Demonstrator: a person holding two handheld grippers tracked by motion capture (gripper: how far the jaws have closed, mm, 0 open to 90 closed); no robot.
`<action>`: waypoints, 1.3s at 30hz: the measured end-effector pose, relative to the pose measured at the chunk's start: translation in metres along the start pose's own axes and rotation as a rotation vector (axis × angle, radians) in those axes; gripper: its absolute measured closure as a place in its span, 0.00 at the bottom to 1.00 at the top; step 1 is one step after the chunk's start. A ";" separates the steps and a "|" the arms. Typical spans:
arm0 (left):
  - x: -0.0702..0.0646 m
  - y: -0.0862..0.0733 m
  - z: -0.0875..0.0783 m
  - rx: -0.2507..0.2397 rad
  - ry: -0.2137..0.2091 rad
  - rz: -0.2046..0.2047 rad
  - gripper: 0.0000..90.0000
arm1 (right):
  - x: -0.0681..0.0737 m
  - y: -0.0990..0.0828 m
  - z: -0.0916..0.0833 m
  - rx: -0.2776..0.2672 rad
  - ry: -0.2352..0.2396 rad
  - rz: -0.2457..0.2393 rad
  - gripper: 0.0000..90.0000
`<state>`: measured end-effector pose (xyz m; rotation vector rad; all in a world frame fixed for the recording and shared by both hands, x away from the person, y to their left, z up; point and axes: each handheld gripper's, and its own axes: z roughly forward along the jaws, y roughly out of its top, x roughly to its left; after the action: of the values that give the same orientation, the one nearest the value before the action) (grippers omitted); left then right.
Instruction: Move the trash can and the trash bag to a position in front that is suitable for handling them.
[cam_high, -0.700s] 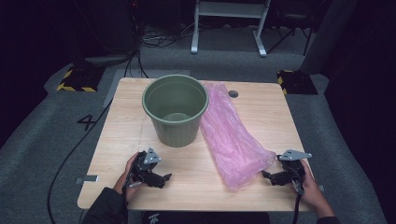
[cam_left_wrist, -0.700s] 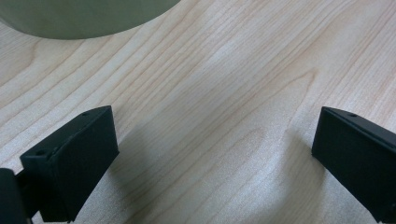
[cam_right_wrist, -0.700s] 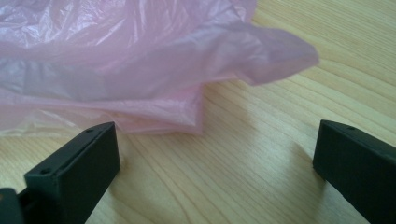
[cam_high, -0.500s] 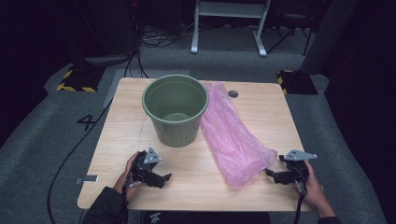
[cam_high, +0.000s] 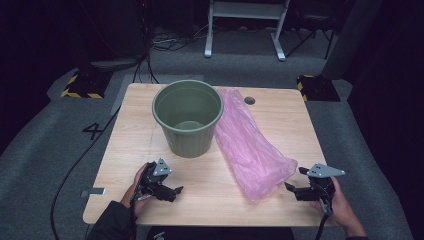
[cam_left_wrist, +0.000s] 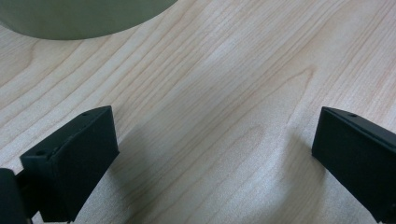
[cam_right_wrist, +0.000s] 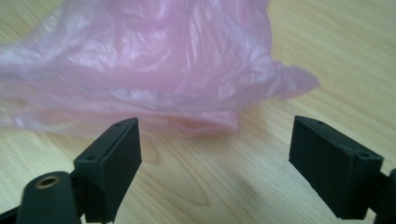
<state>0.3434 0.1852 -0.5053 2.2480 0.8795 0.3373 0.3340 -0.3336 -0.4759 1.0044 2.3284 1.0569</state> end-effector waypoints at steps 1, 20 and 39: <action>0.000 0.000 0.000 -0.001 0.002 -0.002 0.00 | 0.000 0.002 -0.002 -0.007 0.001 -0.001 0.19; 0.000 -0.003 -0.002 -0.005 -0.011 0.017 0.00 | 0.012 0.033 -0.015 -0.155 0.006 -0.028 0.26; 0.003 0.000 0.000 0.000 -0.018 0.018 0.00 | 0.051 0.041 0.048 -0.039 0.131 -0.104 0.73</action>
<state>0.3454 0.1875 -0.5052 2.2572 0.8499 0.3244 0.3473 -0.2537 -0.4776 0.8130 2.4242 1.1534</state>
